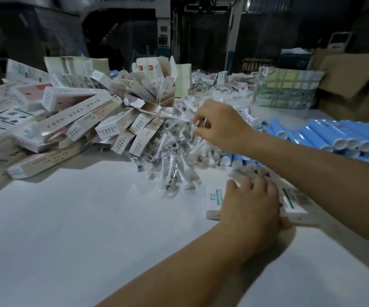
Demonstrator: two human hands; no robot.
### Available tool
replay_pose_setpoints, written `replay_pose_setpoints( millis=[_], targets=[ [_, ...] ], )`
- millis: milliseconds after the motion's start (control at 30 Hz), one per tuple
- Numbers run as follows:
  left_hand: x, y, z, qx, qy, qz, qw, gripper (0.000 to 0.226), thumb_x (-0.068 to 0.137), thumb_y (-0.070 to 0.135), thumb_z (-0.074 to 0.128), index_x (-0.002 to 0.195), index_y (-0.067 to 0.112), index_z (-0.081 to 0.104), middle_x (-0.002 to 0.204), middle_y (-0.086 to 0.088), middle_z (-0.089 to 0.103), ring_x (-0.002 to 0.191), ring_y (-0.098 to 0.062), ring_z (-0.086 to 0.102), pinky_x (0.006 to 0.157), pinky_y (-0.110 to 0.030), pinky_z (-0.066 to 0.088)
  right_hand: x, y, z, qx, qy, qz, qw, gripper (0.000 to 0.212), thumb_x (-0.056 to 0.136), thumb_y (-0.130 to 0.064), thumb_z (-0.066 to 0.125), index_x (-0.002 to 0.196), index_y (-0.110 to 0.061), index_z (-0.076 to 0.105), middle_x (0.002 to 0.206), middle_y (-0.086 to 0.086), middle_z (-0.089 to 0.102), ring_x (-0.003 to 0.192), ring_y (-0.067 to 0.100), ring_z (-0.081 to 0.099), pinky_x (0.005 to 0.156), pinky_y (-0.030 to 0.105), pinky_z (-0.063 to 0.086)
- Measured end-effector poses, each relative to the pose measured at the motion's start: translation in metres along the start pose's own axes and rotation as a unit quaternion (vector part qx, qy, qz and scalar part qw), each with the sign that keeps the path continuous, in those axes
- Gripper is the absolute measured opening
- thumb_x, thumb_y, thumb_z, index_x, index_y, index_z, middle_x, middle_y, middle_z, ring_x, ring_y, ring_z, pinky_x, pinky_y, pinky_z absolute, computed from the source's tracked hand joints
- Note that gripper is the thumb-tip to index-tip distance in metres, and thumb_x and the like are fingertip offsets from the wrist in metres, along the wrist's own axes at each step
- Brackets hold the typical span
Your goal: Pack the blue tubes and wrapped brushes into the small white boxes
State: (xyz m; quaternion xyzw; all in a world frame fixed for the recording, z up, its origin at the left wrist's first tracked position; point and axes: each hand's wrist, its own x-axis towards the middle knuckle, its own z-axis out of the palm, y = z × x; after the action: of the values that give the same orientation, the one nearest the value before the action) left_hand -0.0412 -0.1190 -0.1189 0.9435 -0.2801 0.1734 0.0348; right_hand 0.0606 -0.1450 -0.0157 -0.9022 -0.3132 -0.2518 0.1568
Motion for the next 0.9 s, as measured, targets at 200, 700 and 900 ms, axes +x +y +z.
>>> replay_pose_setpoints(
  millis=[200,700,900],
  targets=[
    [0.001,-0.005,-0.012,-0.036,0.013,-0.013,0.999,0.062,0.086,0.065,0.044,0.129,0.021,0.036,0.124,-0.003,0.045,0.112,-0.025,0.042,0.091,-0.041,0.031,-0.113,0.03,-0.091,0.353,0.289,0.189,0.869,0.021,0.086,-0.002,0.065,0.094,-0.02,0.056,0.061,-0.004,0.06,0.052,0.011,0.061,0.052,0.026,0.055],
    [0.0,0.006,-0.01,-0.018,0.066,-0.069,0.995,0.079,0.07,0.075,0.027,0.132,0.026,0.037,0.122,0.005,0.049,0.106,-0.019,0.044,0.087,-0.035,0.031,-0.202,0.052,-0.07,0.368,0.358,0.447,0.732,0.016,0.084,-0.016,0.071,0.078,-0.012,0.057,0.06,-0.001,0.066,0.054,0.008,0.061,0.049,0.019,0.048],
    [0.002,0.013,-0.012,-0.029,0.076,-0.06,0.995,0.081,0.069,0.073,0.029,0.133,0.024,0.039,0.121,0.004,0.049,0.109,-0.019,0.044,0.086,-0.034,0.029,-0.198,0.022,-0.053,0.375,0.225,0.459,0.773,0.029,0.095,-0.04,0.052,0.078,-0.023,0.068,0.069,-0.006,0.072,0.06,0.006,0.068,0.047,0.017,0.048]
  ],
)
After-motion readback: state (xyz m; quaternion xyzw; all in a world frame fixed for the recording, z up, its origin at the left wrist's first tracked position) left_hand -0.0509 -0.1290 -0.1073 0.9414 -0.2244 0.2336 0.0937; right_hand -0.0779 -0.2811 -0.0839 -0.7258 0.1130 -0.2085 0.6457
